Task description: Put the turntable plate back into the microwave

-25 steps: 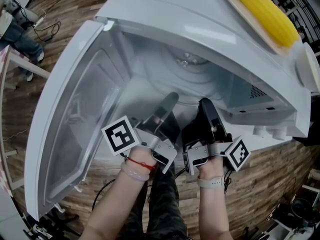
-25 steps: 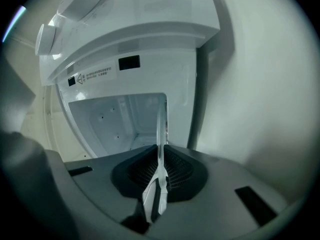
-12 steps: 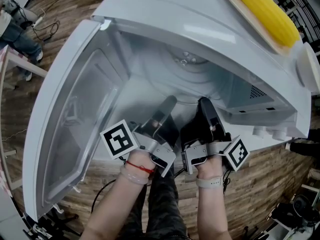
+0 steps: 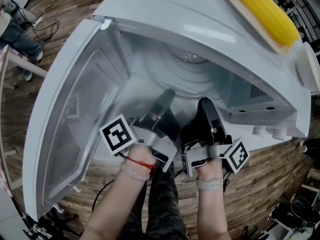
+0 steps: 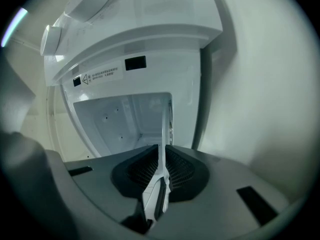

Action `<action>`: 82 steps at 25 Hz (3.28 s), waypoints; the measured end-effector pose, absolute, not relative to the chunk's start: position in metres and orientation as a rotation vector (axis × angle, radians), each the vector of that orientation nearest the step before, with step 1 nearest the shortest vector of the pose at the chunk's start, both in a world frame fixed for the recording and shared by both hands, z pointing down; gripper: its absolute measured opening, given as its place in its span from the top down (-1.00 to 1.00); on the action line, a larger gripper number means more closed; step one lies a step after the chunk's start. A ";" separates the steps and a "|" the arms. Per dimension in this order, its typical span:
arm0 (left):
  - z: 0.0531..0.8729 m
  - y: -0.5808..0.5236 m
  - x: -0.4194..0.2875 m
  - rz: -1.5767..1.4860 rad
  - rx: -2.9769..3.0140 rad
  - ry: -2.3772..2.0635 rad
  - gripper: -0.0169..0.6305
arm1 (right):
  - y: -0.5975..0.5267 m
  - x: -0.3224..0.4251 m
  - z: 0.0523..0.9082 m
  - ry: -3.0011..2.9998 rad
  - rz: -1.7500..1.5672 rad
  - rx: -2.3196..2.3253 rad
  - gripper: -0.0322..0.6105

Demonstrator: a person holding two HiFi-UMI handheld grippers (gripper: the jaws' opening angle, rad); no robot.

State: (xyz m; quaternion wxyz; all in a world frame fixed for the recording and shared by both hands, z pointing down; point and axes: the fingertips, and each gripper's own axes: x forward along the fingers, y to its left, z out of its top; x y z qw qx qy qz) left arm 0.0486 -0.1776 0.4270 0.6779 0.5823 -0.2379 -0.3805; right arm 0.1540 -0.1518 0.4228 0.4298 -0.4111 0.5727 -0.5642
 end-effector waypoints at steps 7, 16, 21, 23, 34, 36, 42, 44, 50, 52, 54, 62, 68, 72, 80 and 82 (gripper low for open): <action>0.424 -0.179 0.050 -0.854 1.297 -0.539 0.82 | -0.152 0.155 0.422 1.425 -1.403 -1.028 0.74; 0.418 -0.185 0.052 -0.853 1.290 -0.530 0.82 | -0.154 0.156 0.413 1.434 -1.382 -1.002 0.74; 0.420 -0.193 0.053 -0.850 1.281 -0.534 0.82 | -0.155 0.156 0.413 1.434 -1.381 -1.004 0.74; 0.420 -0.195 0.053 -0.843 1.288 -0.535 0.82 | -0.155 0.156 0.414 1.440 -1.383 -1.009 0.74; 0.421 -0.196 0.058 -0.752 1.391 -0.540 0.82 | -0.159 0.147 0.420 1.461 -1.387 -1.027 0.74; 0.422 -0.195 0.059 -0.745 1.394 -0.542 0.82 | -0.160 0.144 0.420 1.471 -1.392 -1.028 0.74; 0.425 -0.193 0.060 -0.678 1.453 -0.517 0.82 | -0.164 0.132 0.422 1.536 -1.407 -1.045 0.74; 0.425 -0.193 0.061 -0.649 1.486 -0.501 0.82 | -0.165 0.126 0.424 1.570 -1.421 -1.055 0.74; 0.426 -0.191 0.064 -0.611 1.529 -0.493 0.82 | -0.166 0.120 0.428 1.624 -1.443 -1.067 0.74; 0.426 -0.191 0.065 -0.609 1.535 -0.489 0.82 | -0.167 0.119 0.428 1.640 -1.444 -1.069 0.74; 0.425 -0.190 0.065 -0.610 1.536 -0.488 0.82 | -0.168 0.118 0.428 1.646 -1.446 -1.063 0.74; 0.426 -0.178 0.069 -0.559 1.567 -0.447 0.82 | -0.172 0.116 0.427 1.697 -1.462 -1.018 0.75; 0.423 -0.160 0.074 -0.529 1.587 -0.406 0.82 | -0.172 0.115 0.430 1.652 -1.478 -0.988 0.75; 0.418 -0.151 0.079 -0.509 1.623 -0.371 0.82 | -0.171 0.115 0.430 1.655 -1.468 -0.986 0.75; 0.416 -0.136 0.076 -0.507 1.647 -0.371 0.83 | -0.151 0.126 0.424 1.675 -1.424 -0.954 0.75; 0.413 -0.131 0.075 -0.519 1.645 -0.359 0.83 | -0.143 0.127 0.423 1.683 -1.428 -0.935 0.76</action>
